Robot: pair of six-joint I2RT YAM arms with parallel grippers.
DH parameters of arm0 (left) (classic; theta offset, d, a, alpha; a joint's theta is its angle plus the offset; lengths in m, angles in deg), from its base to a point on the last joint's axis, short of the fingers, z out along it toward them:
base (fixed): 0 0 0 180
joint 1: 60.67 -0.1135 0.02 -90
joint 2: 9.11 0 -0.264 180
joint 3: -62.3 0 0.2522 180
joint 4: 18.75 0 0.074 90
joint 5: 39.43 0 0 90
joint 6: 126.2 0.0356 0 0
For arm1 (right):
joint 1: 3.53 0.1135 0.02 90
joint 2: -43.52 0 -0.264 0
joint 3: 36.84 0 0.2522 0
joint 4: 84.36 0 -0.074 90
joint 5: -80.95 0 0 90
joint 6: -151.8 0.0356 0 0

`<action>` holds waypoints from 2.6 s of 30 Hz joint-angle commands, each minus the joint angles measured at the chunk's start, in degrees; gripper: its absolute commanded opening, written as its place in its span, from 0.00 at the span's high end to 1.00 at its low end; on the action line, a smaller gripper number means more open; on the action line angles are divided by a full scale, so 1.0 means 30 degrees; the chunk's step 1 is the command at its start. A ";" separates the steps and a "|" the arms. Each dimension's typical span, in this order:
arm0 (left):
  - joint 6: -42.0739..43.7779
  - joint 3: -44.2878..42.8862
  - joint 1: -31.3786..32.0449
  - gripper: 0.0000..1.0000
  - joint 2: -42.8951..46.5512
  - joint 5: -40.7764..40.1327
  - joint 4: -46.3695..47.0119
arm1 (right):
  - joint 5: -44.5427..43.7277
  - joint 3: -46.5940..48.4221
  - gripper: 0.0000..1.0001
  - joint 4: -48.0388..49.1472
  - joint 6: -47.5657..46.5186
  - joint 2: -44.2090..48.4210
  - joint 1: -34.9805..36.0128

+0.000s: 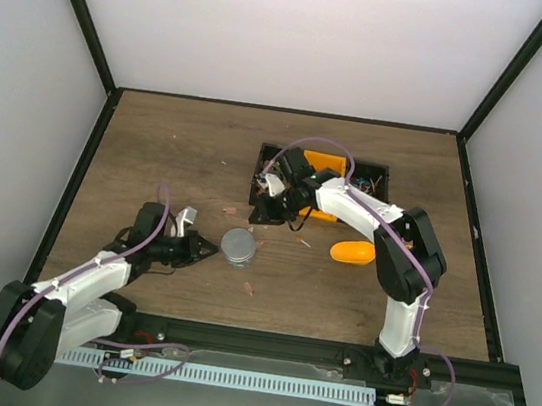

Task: Pack the candies
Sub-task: Screw the bottle lid onto the packing bottle.

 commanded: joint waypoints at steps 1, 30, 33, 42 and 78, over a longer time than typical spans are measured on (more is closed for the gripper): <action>-0.0317 0.0225 0.0102 0.96 0.0769 0.0286 -0.0192 | 0.0939 0.1097 0.91 0.0536 0.0164 -0.0612 0.0027; 0.0103 -0.0224 0.0246 0.77 -0.1262 0.0770 0.0428 | 0.0452 -0.0617 0.46 0.1200 0.0423 0.0680 0.0372; 0.0316 -0.0507 0.0217 0.70 -0.0886 0.0013 -0.1173 | -0.0652 -0.0192 0.33 0.0678 0.0087 0.0995 0.0702; 0.0525 -0.1036 -0.0272 0.57 -0.0164 -0.1395 -0.3410 | -0.6383 0.2021 0.00 -0.2606 -0.4381 0.0736 0.2808; 0.1325 -0.1302 -0.1100 0.00 -0.1555 -0.3883 -0.4581 | -0.9717 0.4163 0.00 -0.5737 -0.5671 -0.1489 0.6276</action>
